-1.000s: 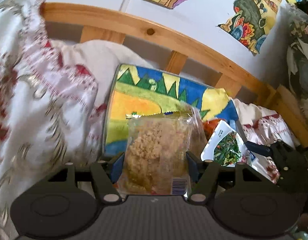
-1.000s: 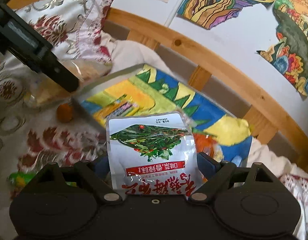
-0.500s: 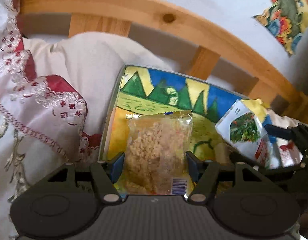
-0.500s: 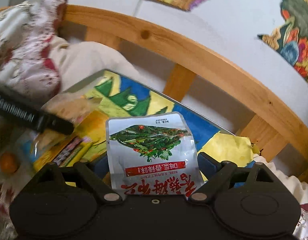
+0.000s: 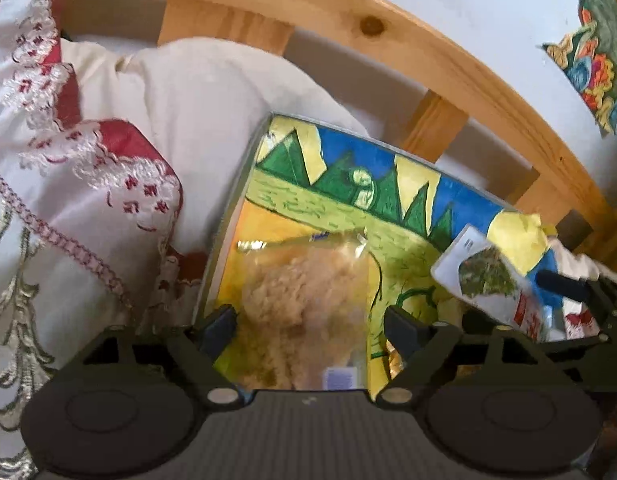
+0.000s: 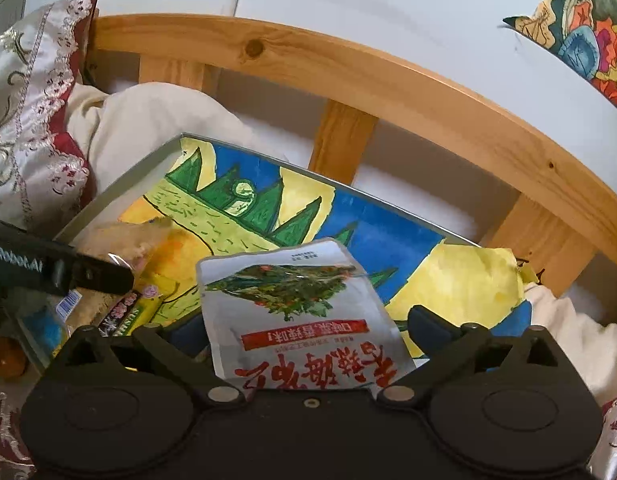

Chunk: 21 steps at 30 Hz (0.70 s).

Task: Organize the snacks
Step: 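Carry the cracker bag over the tray with the left tool while the right tool carries the seaweed packet there, then open the left tool to drop the cracker bag while the right tool releases the seaweed packet into the tray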

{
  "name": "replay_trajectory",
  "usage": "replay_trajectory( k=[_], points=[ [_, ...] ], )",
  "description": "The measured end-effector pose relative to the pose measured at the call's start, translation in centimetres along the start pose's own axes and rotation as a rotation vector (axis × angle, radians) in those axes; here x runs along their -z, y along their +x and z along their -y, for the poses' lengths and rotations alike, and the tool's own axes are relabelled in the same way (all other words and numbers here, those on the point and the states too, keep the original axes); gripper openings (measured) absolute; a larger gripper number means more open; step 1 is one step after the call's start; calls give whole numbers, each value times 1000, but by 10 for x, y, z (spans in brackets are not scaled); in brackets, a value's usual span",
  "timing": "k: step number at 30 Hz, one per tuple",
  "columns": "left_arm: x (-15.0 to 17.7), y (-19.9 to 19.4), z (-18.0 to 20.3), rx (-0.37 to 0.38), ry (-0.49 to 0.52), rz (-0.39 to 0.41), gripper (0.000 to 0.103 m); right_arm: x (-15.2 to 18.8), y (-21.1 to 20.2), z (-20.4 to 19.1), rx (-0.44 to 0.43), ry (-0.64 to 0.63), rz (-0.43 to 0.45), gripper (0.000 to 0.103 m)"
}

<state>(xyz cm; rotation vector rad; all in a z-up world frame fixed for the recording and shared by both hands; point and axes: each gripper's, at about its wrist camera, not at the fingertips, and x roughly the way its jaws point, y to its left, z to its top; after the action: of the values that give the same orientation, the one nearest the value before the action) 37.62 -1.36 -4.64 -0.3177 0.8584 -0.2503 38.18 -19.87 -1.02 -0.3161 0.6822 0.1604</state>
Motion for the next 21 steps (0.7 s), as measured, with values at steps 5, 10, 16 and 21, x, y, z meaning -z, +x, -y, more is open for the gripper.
replay_trajectory(
  k=[5, 10, 16, 21],
  points=[
    [-10, -17, 4, -6, -4, 31, 89, -5, -3, 7, -67, 112, -41, 102],
    [-14, -32, 6, -17, 12, 52, 93, -10, -6, 7, -98, 182, -44, 102],
    [-12, -57, 4, -32, 13, 95, 98, -13, -27, 1, -115, 207, 14, 102],
    [-4, -87, 5, -44, 19, 160, 102, -4, -65, -2, -104, 228, 133, 102]
  ],
)
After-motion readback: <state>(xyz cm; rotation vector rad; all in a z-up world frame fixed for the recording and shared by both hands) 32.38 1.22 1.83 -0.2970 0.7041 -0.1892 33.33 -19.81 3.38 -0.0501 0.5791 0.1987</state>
